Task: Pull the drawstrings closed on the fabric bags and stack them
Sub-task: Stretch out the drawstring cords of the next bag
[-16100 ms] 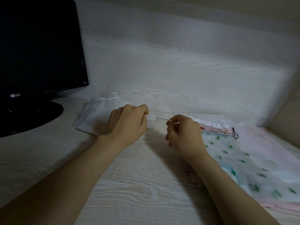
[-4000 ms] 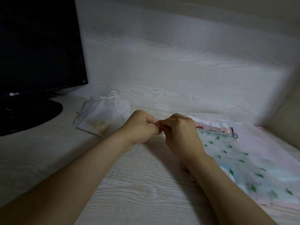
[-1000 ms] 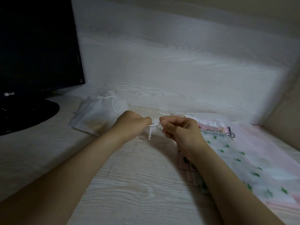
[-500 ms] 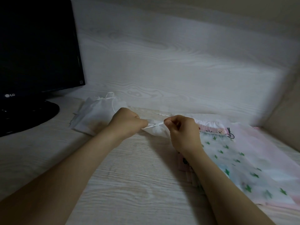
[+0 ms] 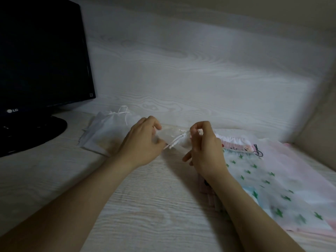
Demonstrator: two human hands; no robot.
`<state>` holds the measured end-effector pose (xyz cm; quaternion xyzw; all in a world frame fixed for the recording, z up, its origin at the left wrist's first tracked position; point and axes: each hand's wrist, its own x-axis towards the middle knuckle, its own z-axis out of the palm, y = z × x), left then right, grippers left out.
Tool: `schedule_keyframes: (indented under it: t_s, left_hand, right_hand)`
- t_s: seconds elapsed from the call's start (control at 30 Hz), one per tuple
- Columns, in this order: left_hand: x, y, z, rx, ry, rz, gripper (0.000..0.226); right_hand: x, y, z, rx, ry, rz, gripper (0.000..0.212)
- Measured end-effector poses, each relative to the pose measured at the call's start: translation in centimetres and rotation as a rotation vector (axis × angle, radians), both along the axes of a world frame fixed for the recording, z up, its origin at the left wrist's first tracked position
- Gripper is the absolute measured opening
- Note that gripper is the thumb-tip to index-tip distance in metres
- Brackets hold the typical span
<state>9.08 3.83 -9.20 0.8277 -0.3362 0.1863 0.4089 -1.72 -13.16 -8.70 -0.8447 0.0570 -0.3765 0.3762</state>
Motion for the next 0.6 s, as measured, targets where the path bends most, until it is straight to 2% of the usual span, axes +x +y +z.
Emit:
schedule_keyframes:
  t_s: [0.07, 0.1, 0.17, 0.27, 0.37, 0.43, 0.53, 0.6]
  left_hand:
    - [0.4, -0.1, -0.4, 0.095, 0.030, -0.058, 0.049]
    - [0.6, -0.2, -0.7, 0.121, 0.034, -0.074, 0.051]
    - [0.6, -0.5, -0.7, 0.100, 0.007, -0.095, 0.038]
    - [0.4, -0.7, -0.1, -0.051, 0.069, -0.189, 0.017]
    - [0.1, -0.7, 0.6, -0.211, 0.157, -0.251, 0.024]
    - [-0.2, -0.8, 1.1, -0.333, 0.212, -0.264, 0.023]
    - [-0.7, -1.0, 2.2, -0.555, 0.408, -0.208, 0.022]
    - [-0.7, -0.7, 2.8, -0.594, 0.408, -0.073, 0.021]
  right_hand:
    - [0.0, 0.1, 0.2, -0.156, -0.118, -0.040, 0.013]
    - [-0.1, 0.2, 0.3, -0.197, -0.187, -0.055, 0.011]
    - [-0.4, 0.5, 0.8, -0.207, -0.316, -0.072, 0.008]
    - [-1.0, 1.2, 1.3, -0.126, -0.399, -0.059, 0.024]
    - [-1.0, 1.2, 1.2, -0.052, -0.374, -0.088, 0.046]
    - [-0.9, 0.9, 1.0, -0.034, -0.302, -0.101, 0.052]
    - [-0.5, 1.0, 0.4, -0.029, -0.215, -0.036, 0.051]
    - [-0.3, 1.4, 0.1, -0.081, -0.211, 0.020, 0.045]
